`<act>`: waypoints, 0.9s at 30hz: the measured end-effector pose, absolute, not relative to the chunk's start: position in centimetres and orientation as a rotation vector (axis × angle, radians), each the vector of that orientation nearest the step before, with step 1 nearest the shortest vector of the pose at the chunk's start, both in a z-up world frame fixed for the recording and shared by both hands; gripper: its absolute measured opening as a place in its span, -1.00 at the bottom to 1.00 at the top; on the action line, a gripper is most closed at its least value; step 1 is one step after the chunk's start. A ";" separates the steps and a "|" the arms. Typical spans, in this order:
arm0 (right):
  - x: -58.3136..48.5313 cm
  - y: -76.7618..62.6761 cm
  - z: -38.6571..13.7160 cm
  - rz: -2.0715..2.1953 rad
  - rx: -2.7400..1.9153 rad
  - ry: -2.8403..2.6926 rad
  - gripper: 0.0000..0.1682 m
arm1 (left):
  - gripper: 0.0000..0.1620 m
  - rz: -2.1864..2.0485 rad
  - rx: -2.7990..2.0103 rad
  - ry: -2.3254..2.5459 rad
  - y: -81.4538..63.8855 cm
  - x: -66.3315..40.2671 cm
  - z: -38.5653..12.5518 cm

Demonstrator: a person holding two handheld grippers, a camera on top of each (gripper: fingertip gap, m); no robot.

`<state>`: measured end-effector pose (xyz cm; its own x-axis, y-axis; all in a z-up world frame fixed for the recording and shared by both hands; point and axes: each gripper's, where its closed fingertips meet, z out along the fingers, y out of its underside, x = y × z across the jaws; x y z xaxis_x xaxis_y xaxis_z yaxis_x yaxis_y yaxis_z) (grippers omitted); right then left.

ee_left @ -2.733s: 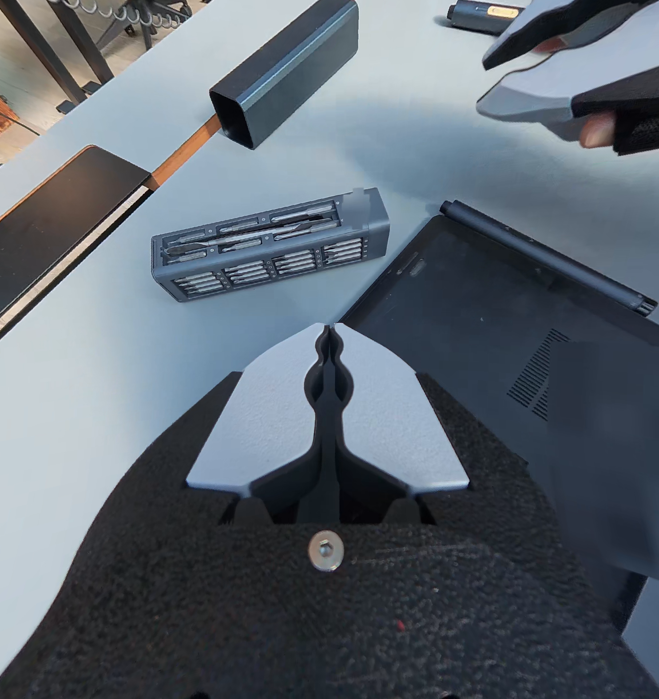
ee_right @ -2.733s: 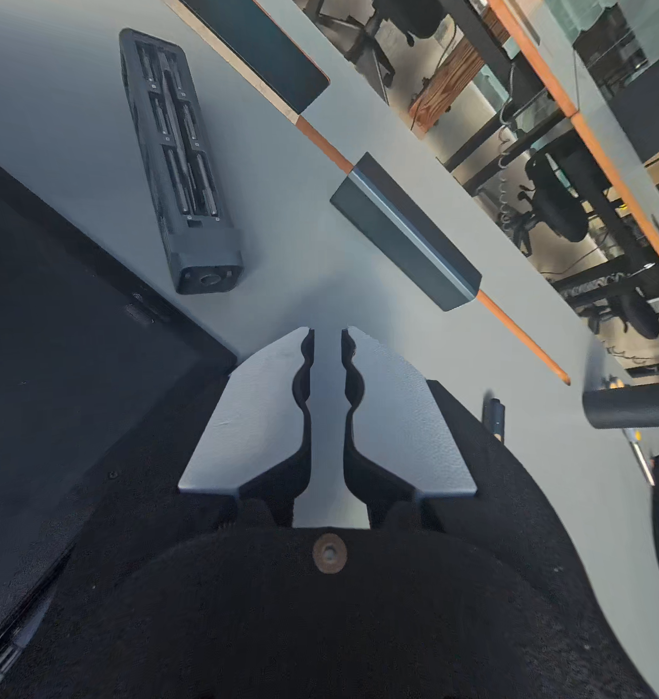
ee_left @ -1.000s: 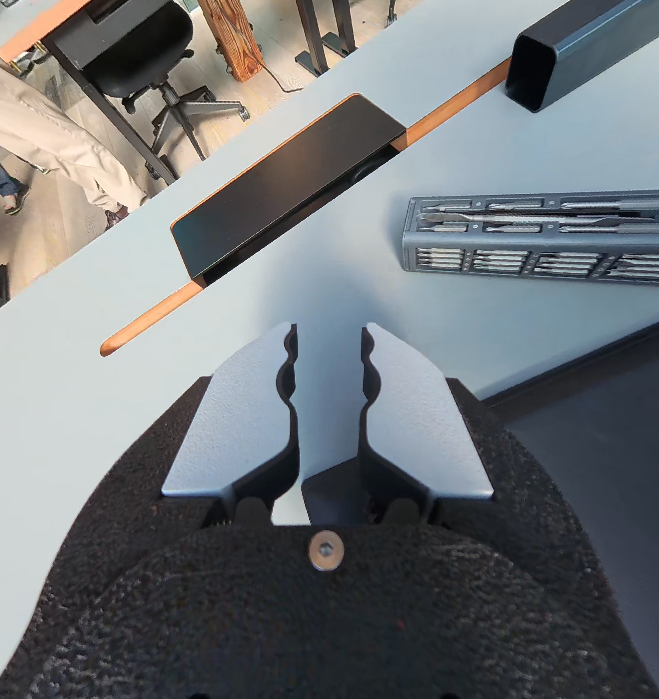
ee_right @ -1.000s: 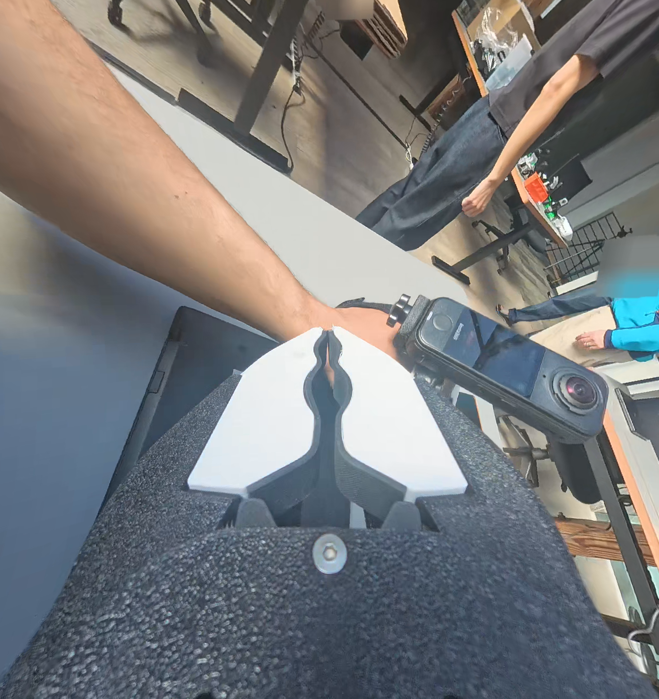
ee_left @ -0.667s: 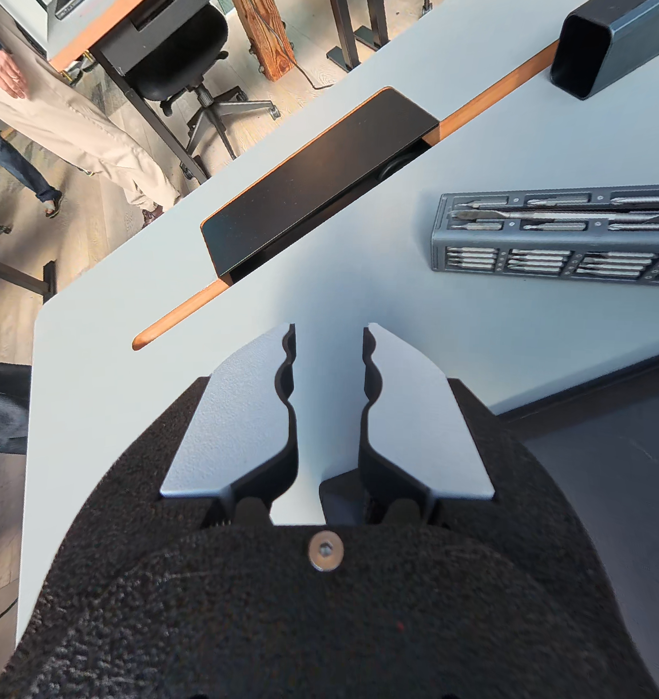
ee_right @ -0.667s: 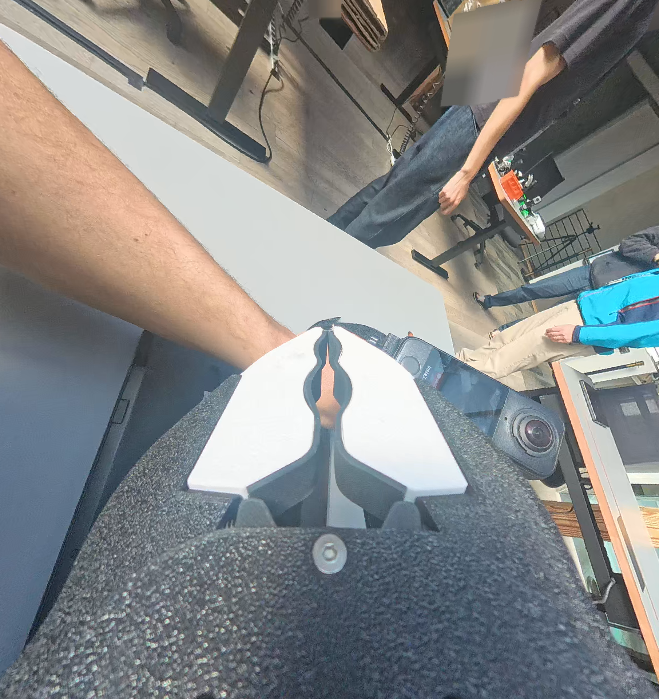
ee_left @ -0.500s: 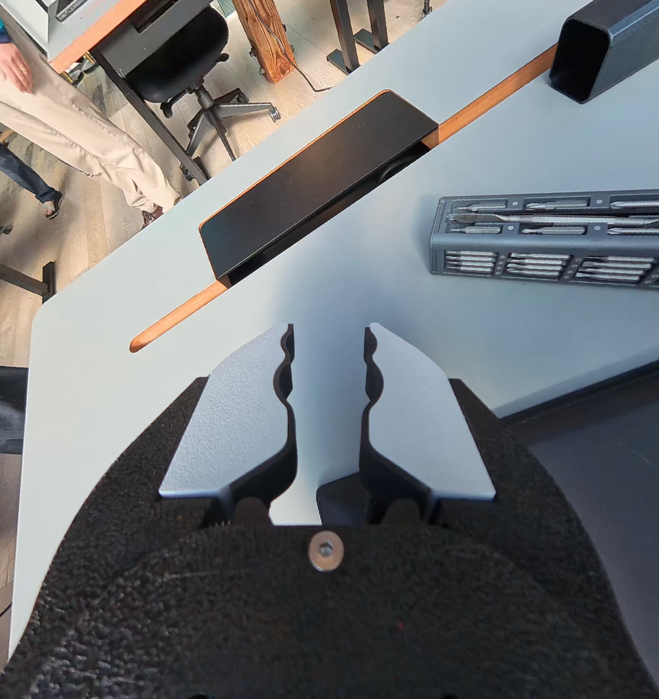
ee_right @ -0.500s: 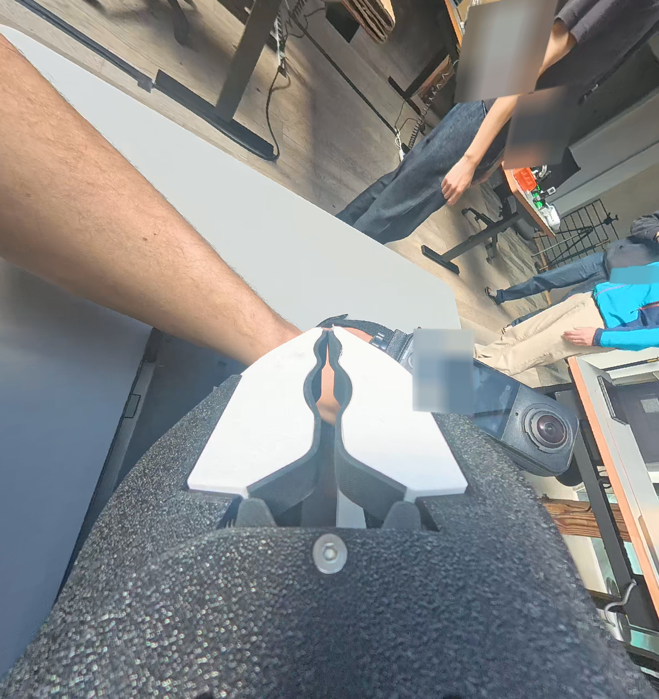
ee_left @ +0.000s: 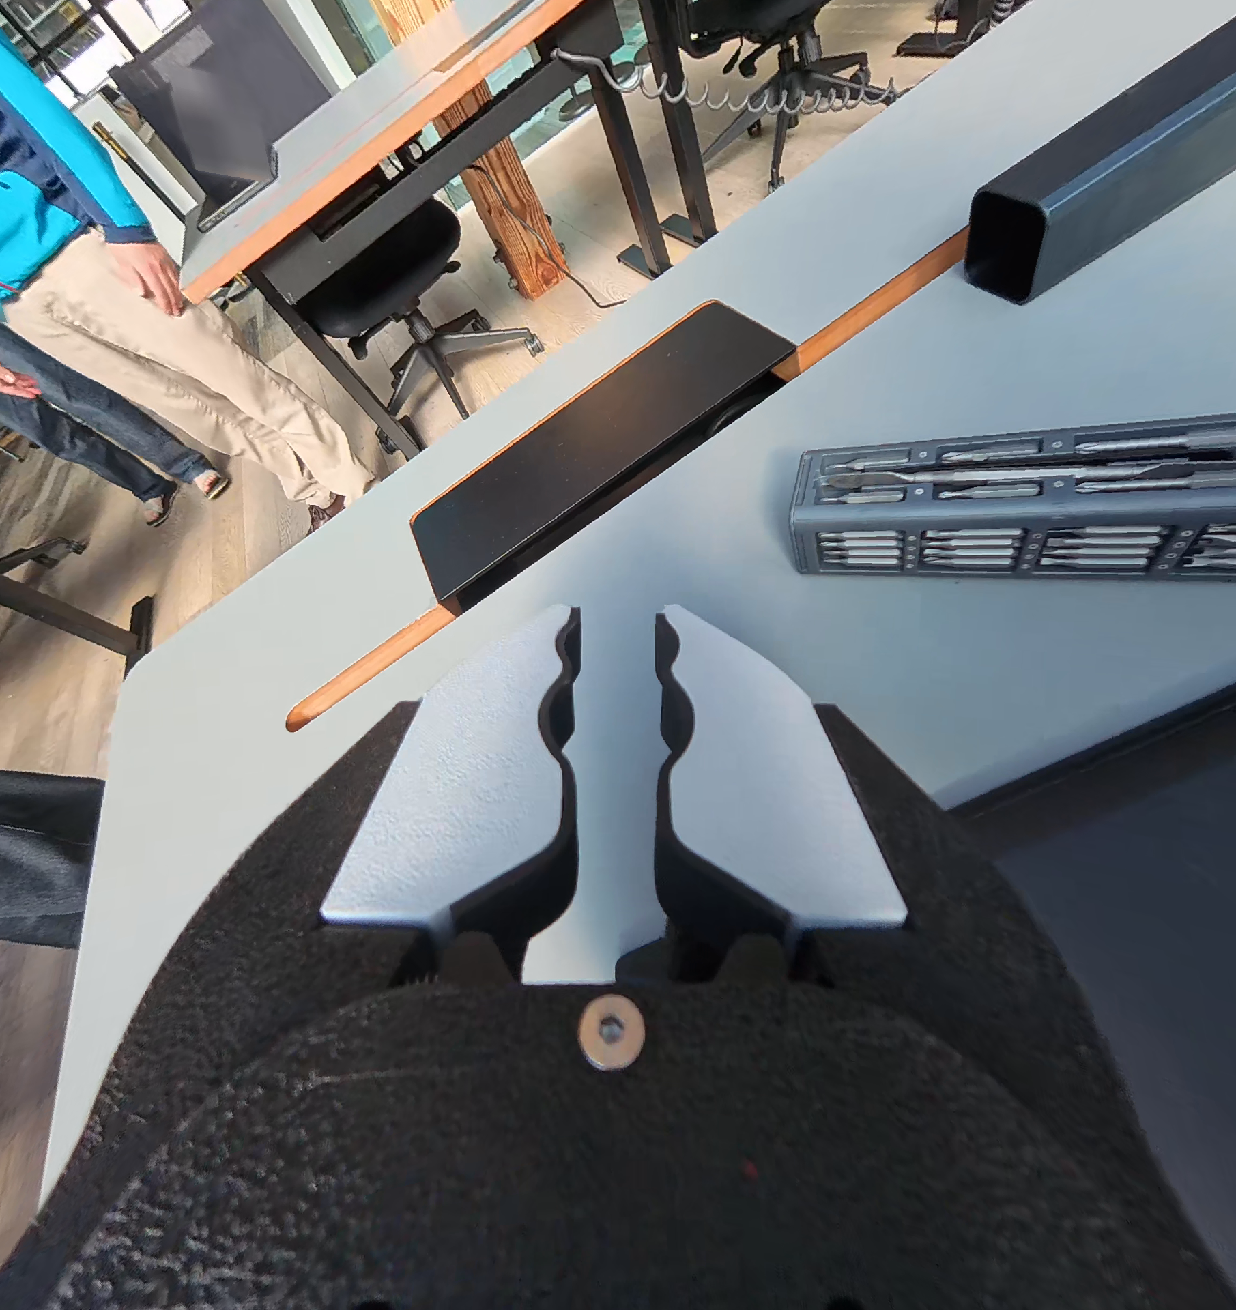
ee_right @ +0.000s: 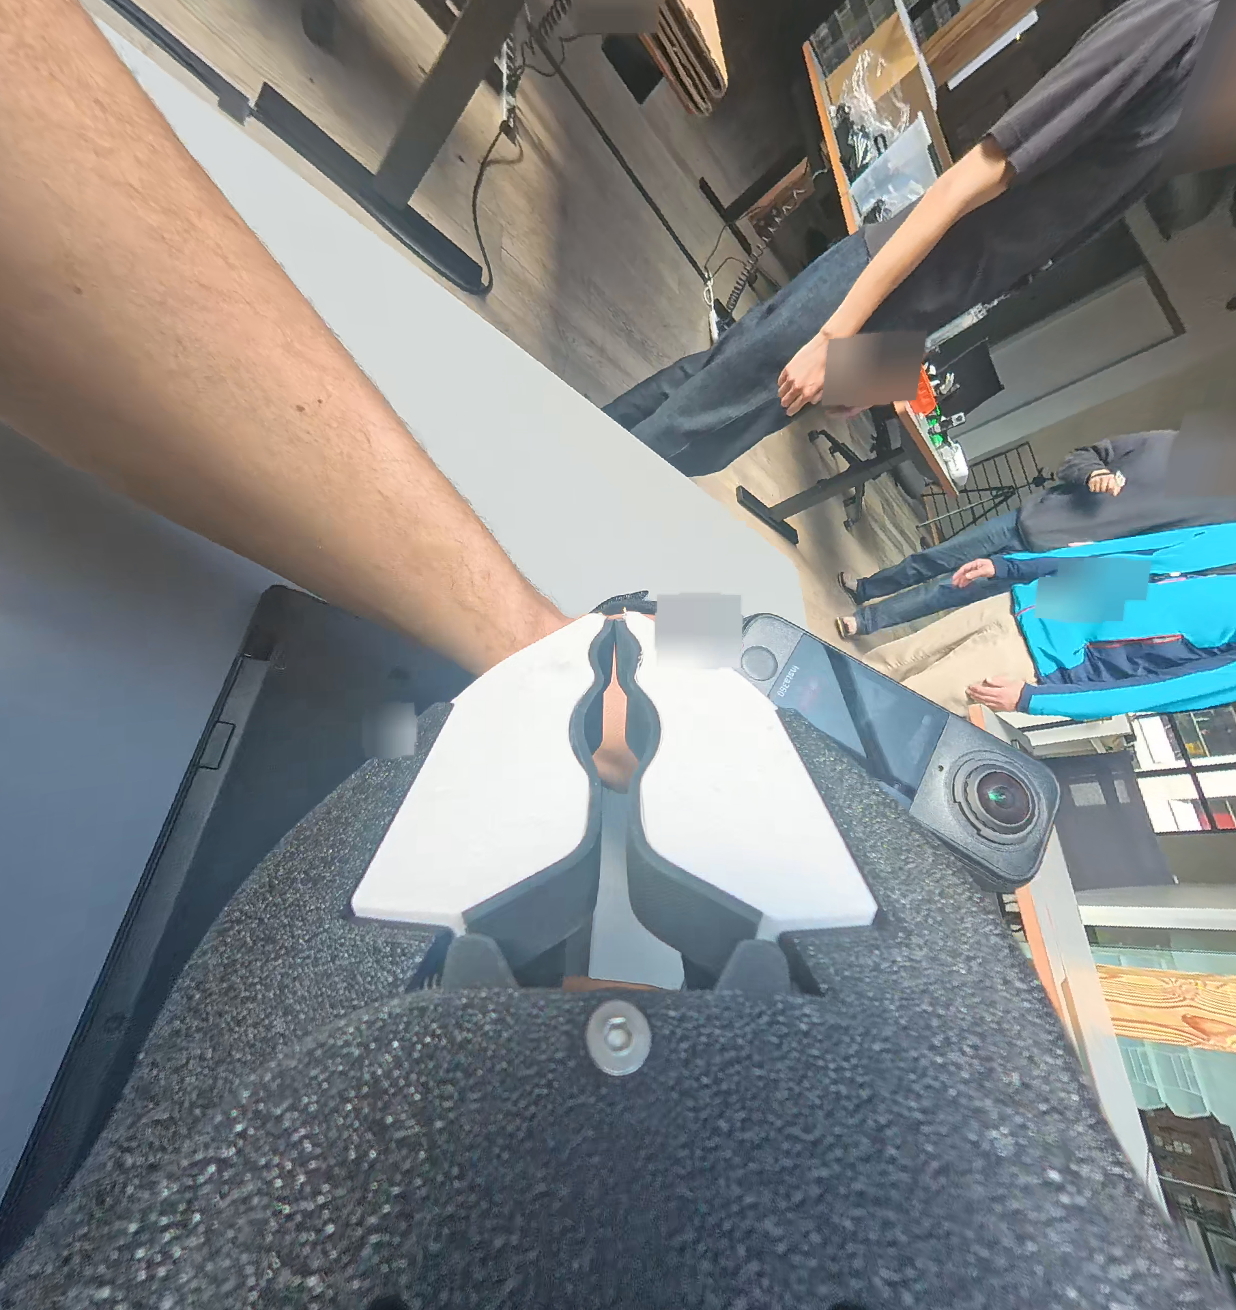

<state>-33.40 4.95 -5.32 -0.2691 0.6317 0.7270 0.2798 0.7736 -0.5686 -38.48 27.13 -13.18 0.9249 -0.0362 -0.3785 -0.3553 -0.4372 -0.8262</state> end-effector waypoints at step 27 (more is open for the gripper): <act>-25.6 12.2 -5.8 0.585 -1.264 -1.328 -1.00 | -1.00 0.653 -1.935 0.046 26.9 -41.3 -10.7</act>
<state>-25.57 12.18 -5.77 0.2346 0.8955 0.3783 0.3251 0.2945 -0.8987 -41.27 26.86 -10.69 0.8507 0.2537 -0.4603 -0.3158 -0.4535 -0.8335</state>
